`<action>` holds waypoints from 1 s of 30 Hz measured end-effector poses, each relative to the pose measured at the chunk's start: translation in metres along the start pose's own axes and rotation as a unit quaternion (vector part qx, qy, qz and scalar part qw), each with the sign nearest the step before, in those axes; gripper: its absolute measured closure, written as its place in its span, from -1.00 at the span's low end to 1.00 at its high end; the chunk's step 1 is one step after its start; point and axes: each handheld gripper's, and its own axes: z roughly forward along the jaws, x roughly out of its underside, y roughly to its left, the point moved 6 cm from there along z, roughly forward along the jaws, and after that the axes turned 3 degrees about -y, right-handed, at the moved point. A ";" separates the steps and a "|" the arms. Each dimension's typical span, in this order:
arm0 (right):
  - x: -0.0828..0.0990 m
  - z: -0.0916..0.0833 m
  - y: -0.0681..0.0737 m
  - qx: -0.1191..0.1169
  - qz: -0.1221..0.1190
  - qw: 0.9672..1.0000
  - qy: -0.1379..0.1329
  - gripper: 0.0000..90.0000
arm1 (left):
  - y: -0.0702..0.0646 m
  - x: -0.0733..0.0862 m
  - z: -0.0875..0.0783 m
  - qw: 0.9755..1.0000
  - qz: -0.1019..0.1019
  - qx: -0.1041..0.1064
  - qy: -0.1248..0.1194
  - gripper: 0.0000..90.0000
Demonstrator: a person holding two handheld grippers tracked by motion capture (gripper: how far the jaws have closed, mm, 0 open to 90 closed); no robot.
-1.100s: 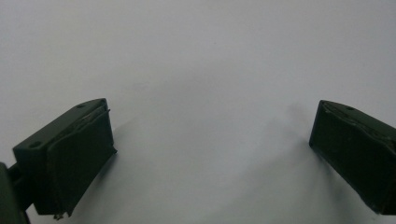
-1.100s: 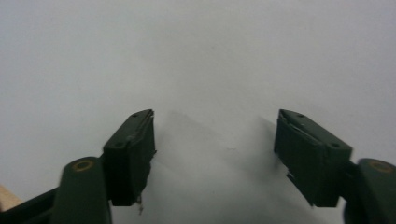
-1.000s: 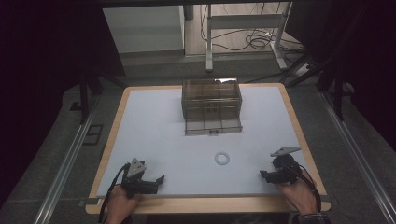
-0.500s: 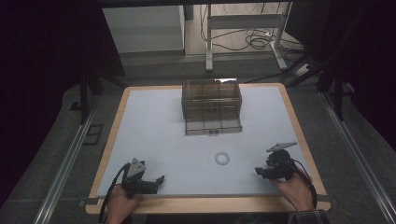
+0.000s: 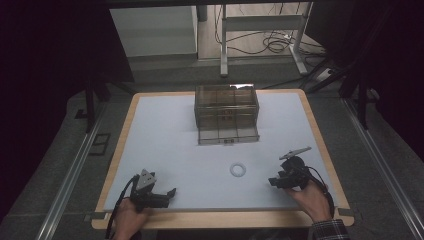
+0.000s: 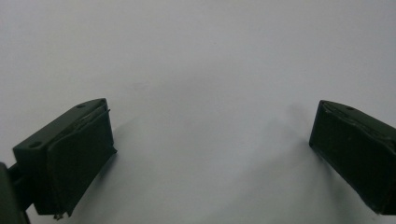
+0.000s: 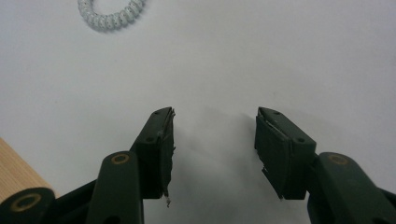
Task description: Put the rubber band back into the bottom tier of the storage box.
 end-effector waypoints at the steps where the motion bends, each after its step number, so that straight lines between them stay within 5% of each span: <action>1: -0.002 0.000 0.000 0.001 -0.004 1.000 0.000 0.04 | 0.000 0.000 0.000 1.000 0.000 0.000 0.000 -1.00; 30: -0.035 0.023 0.015 -0.010 -0.040 0.999 0.032 0.27 | 0.000 0.000 0.000 1.000 0.000 0.000 0.000 -1.00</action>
